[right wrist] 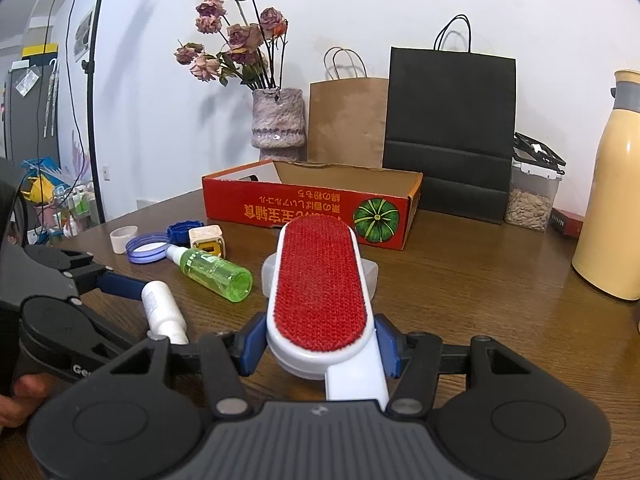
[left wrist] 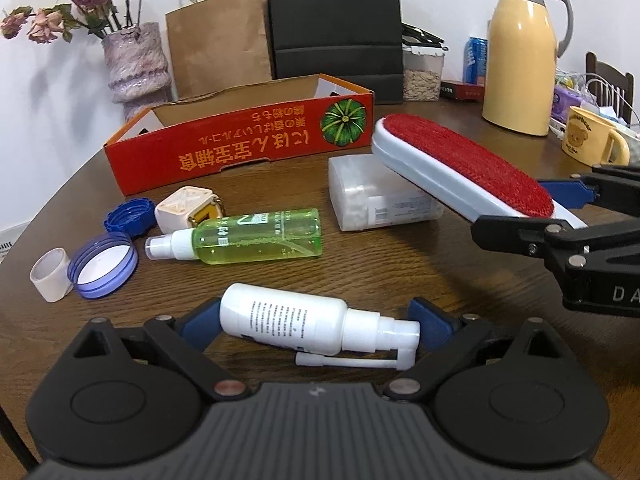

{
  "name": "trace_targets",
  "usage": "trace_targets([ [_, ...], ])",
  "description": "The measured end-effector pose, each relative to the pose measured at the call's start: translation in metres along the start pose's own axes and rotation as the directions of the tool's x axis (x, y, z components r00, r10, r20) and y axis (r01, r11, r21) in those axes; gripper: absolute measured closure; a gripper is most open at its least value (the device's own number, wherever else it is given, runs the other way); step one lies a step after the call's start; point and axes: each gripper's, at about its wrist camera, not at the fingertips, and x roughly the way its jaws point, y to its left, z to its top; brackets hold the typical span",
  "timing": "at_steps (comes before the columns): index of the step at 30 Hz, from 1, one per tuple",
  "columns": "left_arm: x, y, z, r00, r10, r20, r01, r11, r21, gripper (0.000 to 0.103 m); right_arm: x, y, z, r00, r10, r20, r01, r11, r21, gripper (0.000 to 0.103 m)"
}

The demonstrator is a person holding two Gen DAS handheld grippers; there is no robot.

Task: Organize rigid objects
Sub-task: 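Lift the lint brush with the right tool while the left tool grasps the spray bottle, then carry lint brush and white spray bottle over the red box with both tools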

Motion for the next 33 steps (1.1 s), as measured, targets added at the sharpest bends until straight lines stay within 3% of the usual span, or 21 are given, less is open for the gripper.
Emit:
trace_targets([
  [16,-0.023,0.019,0.014,0.995,0.058,0.085,-0.052,0.996,-0.074,0.004,-0.001,0.012,0.006,0.999,-0.033,0.022,0.033,0.999,0.006,0.048],
  [33,-0.033,0.052,0.064,0.979,0.107,0.174,-0.082,0.986,-0.145,0.004,0.021,0.022,0.05,0.997,-0.04,0.06,0.038,0.999,0.02,0.048],
])
